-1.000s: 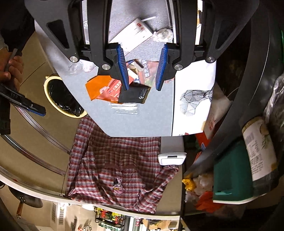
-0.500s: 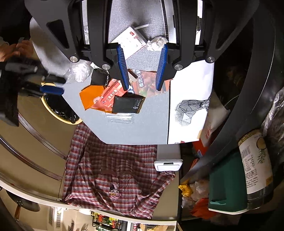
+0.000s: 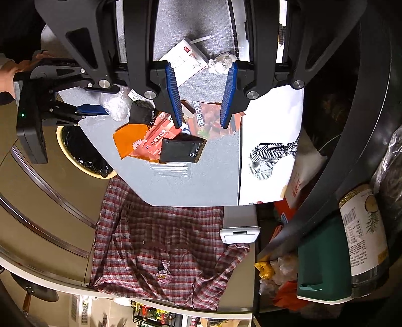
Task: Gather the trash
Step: 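Grasp the white milk carton with the left tool while the right tool grasps the clear plastic bag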
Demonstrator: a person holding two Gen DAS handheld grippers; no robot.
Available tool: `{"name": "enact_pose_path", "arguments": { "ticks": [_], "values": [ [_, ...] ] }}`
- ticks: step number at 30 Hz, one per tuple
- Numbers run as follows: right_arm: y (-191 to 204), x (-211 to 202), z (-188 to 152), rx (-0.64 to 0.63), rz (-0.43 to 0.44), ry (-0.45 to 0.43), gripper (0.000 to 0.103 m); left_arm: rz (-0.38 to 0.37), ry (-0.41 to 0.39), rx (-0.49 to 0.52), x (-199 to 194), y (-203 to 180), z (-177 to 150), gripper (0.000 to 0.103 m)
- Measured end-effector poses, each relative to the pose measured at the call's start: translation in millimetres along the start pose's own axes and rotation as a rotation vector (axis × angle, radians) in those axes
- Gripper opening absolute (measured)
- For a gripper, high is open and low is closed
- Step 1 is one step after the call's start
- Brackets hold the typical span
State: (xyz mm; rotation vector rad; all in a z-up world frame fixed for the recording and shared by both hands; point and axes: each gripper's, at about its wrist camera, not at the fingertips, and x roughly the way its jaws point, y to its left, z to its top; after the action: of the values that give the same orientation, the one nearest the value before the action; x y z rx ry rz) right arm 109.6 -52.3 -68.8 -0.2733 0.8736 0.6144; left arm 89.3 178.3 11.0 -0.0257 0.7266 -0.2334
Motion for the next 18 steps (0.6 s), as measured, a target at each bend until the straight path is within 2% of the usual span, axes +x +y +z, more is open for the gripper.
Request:
{"name": "enact_pose_path", "arguments": {
  "ticks": [3,5,7,8,12,14,16,18],
  "values": [
    [-1,-3,0,-0.01,0.004,-0.002,0.033,-0.008,0.009,-0.001,3,0,-1,0.031],
    [-2,-8,-1,-0.021,-0.006,-0.01,0.032,-0.023,0.023,0.002,6,-2,-2,0.032],
    [-5,-15,0,-0.018,-0.004,-0.016,0.031,-0.05,0.056,0.013,13,-7,-5,0.047],
    [-8,-18,-1,-0.012,-0.003,-0.019,0.031,-0.055,0.064,0.018,15,-10,-6,0.05],
    [-19,-29,-3,0.018,0.002,-0.015,0.031,-0.096,0.142,0.042,33,-22,-17,0.061],
    [-24,-31,-5,0.032,0.002,-0.004,0.031,-0.091,0.179,0.062,43,-28,-23,0.062],
    [-28,-32,-8,0.039,-0.001,0.002,0.031,-0.1,0.216,0.078,51,-32,-28,0.069],
    [-30,-34,-10,0.04,-0.006,0.006,0.031,-0.087,0.242,0.103,59,-36,-32,0.069]
  ]
}}
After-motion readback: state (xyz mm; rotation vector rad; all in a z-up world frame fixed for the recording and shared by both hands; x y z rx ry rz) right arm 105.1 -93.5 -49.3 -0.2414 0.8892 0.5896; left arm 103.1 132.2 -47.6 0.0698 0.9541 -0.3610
